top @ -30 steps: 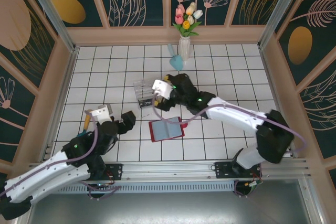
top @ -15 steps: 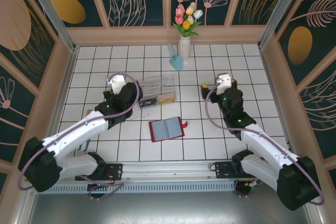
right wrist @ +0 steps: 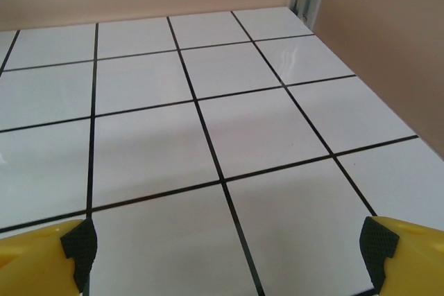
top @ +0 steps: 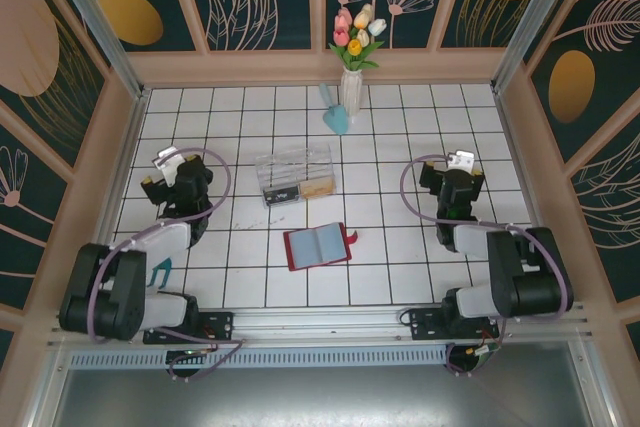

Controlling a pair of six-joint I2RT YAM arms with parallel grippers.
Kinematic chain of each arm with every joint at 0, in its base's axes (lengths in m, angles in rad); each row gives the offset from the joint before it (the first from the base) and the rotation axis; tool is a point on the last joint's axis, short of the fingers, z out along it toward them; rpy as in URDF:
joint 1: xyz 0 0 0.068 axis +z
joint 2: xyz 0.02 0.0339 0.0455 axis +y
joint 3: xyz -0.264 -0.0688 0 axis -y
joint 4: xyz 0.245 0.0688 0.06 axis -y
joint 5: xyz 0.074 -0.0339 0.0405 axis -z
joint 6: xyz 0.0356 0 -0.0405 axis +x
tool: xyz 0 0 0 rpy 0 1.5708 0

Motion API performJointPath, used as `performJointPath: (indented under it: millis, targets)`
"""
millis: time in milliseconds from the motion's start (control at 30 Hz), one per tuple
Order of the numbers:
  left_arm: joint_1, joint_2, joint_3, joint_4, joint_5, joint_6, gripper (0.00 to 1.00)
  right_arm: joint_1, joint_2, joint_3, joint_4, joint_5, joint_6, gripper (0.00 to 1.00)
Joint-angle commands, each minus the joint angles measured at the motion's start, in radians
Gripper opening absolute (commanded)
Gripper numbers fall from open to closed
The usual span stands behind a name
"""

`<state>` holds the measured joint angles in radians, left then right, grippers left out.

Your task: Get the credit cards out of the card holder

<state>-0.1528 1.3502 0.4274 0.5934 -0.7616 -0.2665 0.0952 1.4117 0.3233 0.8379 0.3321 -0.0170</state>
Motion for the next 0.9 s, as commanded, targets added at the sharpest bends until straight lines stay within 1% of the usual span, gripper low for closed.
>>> performJointPath:
  millis: [0, 33, 67, 100, 167, 200, 233, 267, 300, 333, 367, 433, 467, 500, 533, 667, 867]
  targets:
    - [0.036, 0.065, -0.09, 0.375, 0.094, 0.072, 0.99, -0.037, 0.071, -0.021, 0.26, -0.086, 0.007, 0.99]
    - [0.038, 0.068, -0.081, 0.364, 0.131, 0.096, 0.99, -0.05, 0.094, -0.024, 0.283, -0.12, 0.012, 0.99]
    - [0.039, 0.076, -0.094, 0.42, 0.179, 0.142, 0.99, -0.056, 0.1, -0.023, 0.283, -0.135, 0.016, 0.99]
    - [0.039, 0.09, -0.126, 0.515, 0.226, 0.174, 0.99, -0.069, 0.091, -0.024, 0.272, -0.164, 0.024, 0.99]
    - [0.046, 0.134, -0.17, 0.643, 0.274, 0.187, 0.99, -0.102, 0.092, -0.049, 0.309, -0.24, 0.041, 0.99]
    - [0.049, 0.143, -0.157, 0.623, 0.285, 0.182, 0.99, -0.119, 0.102, -0.069, 0.356, -0.285, 0.045, 0.99]
    - [0.063, 0.136, -0.136, 0.566, 0.325, 0.174, 0.99, -0.123, 0.122, -0.088, 0.405, -0.309, 0.041, 0.99]
    - [0.078, 0.143, -0.131, 0.567, 0.368, 0.173, 0.99, -0.12, 0.141, -0.11, 0.469, -0.313, 0.025, 0.99]
    - [0.086, 0.138, -0.137, 0.566, 0.4, 0.173, 0.99, -0.118, 0.127, -0.1, 0.417, -0.312, 0.023, 0.99]
    - [0.089, 0.137, -0.156, 0.603, 0.425, 0.178, 0.99, -0.12, 0.131, -0.094, 0.42, -0.34, 0.023, 0.99]
    - [0.091, 0.141, -0.188, 0.659, 0.442, 0.18, 0.99, -0.122, 0.129, -0.094, 0.412, -0.343, 0.025, 0.99]
    - [0.09, 0.202, -0.241, 0.837, 0.47, 0.209, 0.99, -0.123, 0.129, -0.093, 0.413, -0.342, 0.025, 0.99]
    - [0.091, 0.174, -0.223, 0.745, 0.481, 0.201, 0.99, -0.122, 0.129, -0.095, 0.416, -0.342, 0.025, 0.99]
    - [0.093, 0.165, -0.213, 0.719, 0.486, 0.199, 0.99, -0.122, 0.13, -0.093, 0.413, -0.342, 0.025, 0.99]
    - [0.093, 0.182, -0.223, 0.766, 0.48, 0.199, 0.99, -0.123, 0.129, -0.093, 0.414, -0.341, 0.025, 0.99]
    - [0.093, 0.171, -0.22, 0.737, 0.483, 0.199, 0.99, -0.124, 0.129, -0.09, 0.408, -0.347, 0.027, 0.99]
    - [0.093, 0.174, -0.22, 0.746, 0.481, 0.2, 0.99, -0.127, 0.13, -0.088, 0.406, -0.354, 0.028, 0.99]
